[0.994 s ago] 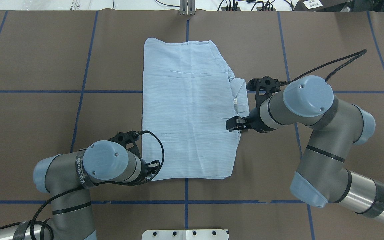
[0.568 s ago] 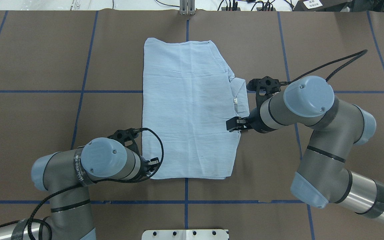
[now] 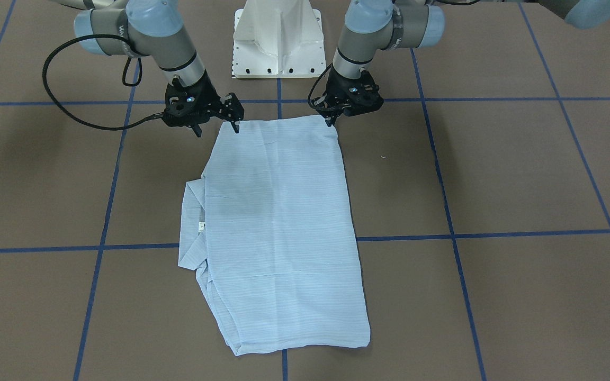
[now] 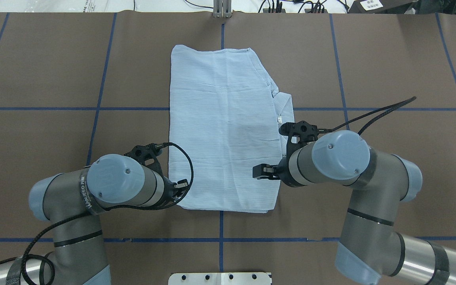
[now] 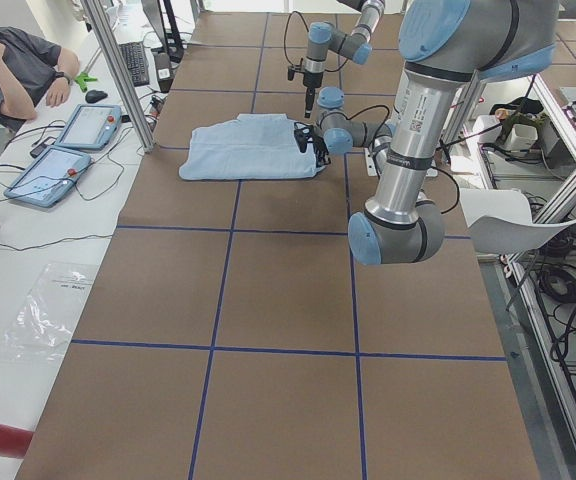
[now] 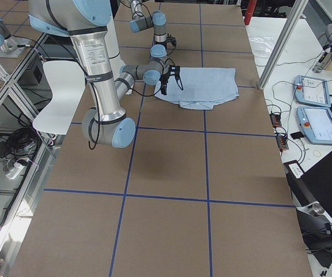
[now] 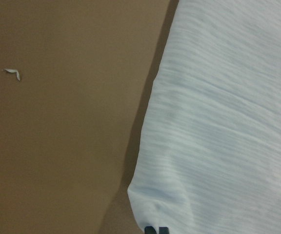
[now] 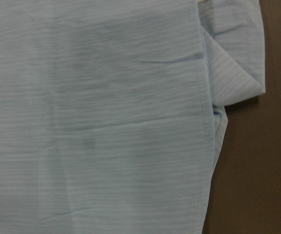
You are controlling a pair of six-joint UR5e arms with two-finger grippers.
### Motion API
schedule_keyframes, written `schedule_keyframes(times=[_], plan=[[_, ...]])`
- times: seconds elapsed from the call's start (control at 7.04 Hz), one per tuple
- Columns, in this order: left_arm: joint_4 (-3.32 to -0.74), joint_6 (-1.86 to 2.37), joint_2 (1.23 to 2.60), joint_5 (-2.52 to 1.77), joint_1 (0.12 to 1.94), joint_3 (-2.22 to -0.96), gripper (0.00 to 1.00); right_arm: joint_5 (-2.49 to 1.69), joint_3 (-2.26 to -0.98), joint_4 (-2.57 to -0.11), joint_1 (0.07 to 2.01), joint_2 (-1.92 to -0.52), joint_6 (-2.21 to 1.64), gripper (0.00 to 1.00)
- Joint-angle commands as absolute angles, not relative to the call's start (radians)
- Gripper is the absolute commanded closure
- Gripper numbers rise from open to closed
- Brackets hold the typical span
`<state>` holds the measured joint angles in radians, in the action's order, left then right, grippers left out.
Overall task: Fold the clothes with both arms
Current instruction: 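Move the right gripper to the near shirt corner while the left grips its corner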
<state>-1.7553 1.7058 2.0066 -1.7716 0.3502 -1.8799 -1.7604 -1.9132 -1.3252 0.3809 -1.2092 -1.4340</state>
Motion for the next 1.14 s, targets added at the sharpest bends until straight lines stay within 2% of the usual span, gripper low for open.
schedule_keyframes(times=[0.0, 0.43, 0.99], plan=[[-1.756, 1.703, 2.005, -1.77, 0.354, -1.879, 1.0, -1.643, -1.913, -1.36, 0.252, -1.198, -1.612, 0.0], [-1.756, 1.701, 2.005, -1.769, 0.354, -1.878, 1.0, -1.647, -1.91, -1.543, 0.236, -1.152, -1.677, 0.0], [-1.758, 1.7, 2.005, -1.767, 0.354, -1.875, 1.0, -1.643, -1.902, -1.542, 0.251, -1.151, -1.68, 0.0]])
